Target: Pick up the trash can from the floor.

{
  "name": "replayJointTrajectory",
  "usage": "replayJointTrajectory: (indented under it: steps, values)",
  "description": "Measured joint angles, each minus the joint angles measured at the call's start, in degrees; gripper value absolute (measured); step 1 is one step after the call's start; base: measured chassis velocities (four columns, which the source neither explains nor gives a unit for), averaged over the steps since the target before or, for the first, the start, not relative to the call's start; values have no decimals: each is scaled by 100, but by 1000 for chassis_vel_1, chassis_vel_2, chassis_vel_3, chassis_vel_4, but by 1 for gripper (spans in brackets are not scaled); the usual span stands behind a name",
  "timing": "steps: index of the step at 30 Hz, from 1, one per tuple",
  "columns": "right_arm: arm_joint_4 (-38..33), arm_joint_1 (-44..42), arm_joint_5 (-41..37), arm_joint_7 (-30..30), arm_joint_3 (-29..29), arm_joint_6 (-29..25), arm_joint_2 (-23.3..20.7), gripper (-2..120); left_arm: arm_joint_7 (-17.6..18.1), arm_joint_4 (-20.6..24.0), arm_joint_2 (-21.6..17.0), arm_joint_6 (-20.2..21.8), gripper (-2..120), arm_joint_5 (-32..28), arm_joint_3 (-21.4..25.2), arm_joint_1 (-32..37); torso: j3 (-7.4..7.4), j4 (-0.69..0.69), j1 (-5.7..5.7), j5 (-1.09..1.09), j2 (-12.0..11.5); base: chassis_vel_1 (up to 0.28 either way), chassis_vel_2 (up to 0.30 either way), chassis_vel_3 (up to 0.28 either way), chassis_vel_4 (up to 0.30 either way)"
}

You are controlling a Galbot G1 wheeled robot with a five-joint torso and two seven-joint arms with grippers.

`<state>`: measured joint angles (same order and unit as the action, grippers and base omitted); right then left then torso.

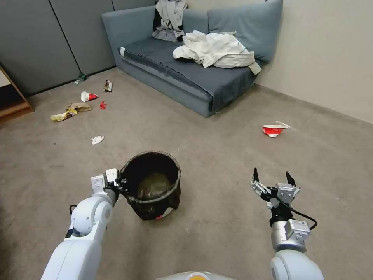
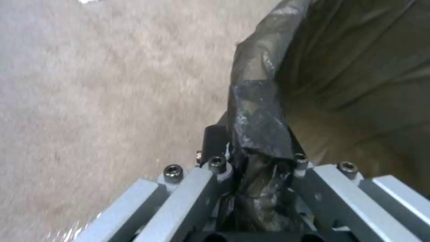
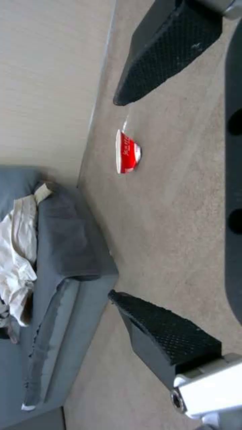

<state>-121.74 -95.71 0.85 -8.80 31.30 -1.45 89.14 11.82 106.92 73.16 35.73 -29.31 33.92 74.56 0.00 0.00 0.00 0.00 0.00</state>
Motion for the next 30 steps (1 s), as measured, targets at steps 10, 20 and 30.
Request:
replayJointTrajectory:
  steps: [10,20,30]
  values:
    - [-54,7,9,1,5,20,-1,100,-503,627,-133,-929,4,-354,29,583,0,1,0,0,0,0,0,0,0]
    - [-103,55,13,-33,0,79,13,100,-1001,1498,-152,-1357,4,-426,52,1248,0,1,0,1,0,0,0,0,0]
    - [-209,41,3,-114,-9,116,53,100,-1148,2086,144,-1882,4,-74,111,1828,0,0,0,1,0,0,0,0,0]
